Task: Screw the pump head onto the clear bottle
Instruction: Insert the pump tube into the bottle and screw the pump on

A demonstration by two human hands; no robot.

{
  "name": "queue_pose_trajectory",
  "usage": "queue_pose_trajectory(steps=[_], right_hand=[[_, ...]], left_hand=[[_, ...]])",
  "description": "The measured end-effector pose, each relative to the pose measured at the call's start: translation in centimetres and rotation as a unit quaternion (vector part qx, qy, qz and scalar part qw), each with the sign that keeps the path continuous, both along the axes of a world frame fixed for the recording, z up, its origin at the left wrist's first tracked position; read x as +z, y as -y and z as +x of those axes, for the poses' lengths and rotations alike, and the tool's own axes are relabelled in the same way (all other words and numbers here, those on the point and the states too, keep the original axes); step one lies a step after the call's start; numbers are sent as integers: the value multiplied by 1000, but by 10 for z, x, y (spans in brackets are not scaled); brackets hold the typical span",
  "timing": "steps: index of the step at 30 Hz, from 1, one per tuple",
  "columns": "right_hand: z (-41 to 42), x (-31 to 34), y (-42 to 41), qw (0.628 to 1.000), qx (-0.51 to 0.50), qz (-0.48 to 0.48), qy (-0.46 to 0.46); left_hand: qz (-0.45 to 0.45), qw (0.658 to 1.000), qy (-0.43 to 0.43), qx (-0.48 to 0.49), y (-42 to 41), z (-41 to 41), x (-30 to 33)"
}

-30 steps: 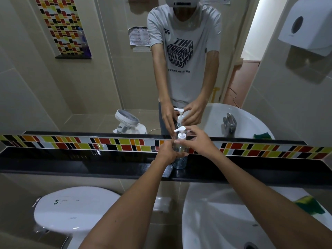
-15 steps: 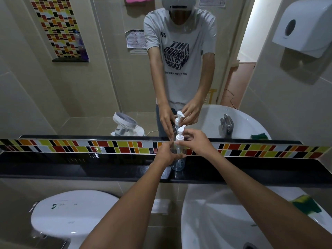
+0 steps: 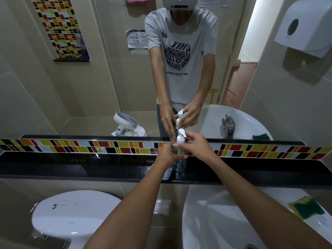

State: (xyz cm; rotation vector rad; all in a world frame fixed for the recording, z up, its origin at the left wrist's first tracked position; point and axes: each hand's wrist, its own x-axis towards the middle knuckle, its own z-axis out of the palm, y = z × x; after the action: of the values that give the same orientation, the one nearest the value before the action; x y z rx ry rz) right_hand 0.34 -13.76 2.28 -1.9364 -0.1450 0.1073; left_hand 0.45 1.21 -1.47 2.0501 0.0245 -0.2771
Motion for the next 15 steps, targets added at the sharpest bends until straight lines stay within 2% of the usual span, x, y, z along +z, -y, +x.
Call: queue_pose_trajectory(steps=[8, 13, 15], right_hand=[[3, -3, 6, 997, -78, 6, 1], [2, 1, 0, 1000, -5, -18, -5], [0, -2, 0, 1000, -10, -19, -8]], left_hand=[[-4, 1000, 0, -9, -2, -1, 1], [3, 1000, -1, -16, -1, 1, 2], [2, 1000, -3, -21, -2, 1, 1]])
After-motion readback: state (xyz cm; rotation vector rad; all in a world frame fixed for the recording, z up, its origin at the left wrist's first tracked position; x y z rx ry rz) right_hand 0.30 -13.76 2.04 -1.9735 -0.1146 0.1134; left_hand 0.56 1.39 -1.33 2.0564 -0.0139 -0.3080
